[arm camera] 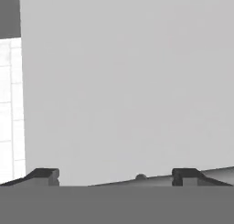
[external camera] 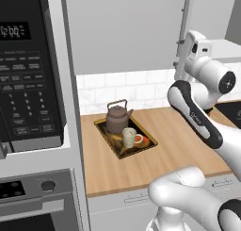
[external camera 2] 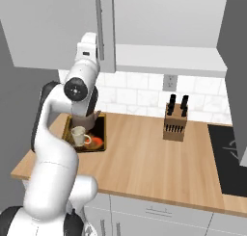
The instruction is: Pick the kettle from the counter and place it on the tray. Then pick the mug from the cabinet and place it on the tray. Then close the cabinet doors.
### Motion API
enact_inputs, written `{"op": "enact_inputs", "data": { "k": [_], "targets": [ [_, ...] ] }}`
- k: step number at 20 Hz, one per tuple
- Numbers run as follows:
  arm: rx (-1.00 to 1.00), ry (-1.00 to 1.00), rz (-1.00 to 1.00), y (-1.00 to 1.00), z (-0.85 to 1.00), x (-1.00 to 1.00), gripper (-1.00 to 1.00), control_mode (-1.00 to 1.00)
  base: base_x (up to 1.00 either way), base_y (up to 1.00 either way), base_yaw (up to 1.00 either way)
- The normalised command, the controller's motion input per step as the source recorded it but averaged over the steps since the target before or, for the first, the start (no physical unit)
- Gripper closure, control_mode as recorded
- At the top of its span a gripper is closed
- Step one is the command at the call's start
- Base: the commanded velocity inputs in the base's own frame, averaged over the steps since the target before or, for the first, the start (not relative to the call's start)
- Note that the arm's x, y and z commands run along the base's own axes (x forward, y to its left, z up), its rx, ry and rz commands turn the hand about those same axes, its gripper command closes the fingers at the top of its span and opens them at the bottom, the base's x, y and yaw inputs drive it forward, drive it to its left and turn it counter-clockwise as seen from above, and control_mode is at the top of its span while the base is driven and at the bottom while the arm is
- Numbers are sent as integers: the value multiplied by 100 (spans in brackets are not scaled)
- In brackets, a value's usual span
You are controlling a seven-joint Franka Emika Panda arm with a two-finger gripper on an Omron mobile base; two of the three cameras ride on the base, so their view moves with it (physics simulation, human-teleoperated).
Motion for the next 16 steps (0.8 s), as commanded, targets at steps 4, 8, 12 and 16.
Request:
{"op": "enact_inputs", "data": {
  "k": [4,8,12,16],
  "targets": [
    [48,21,-43,-24,21,-50,-100,-100,0,0,0],
    [58,19,-33,-17,19,-48,-100,-100,0,0,0],
    [70,12,-21,-18,4,-45,-100,-100,0,0,0],
    [78,2,-11,-23,1,-46,-100,-100,0,0,0]
  ]
}}
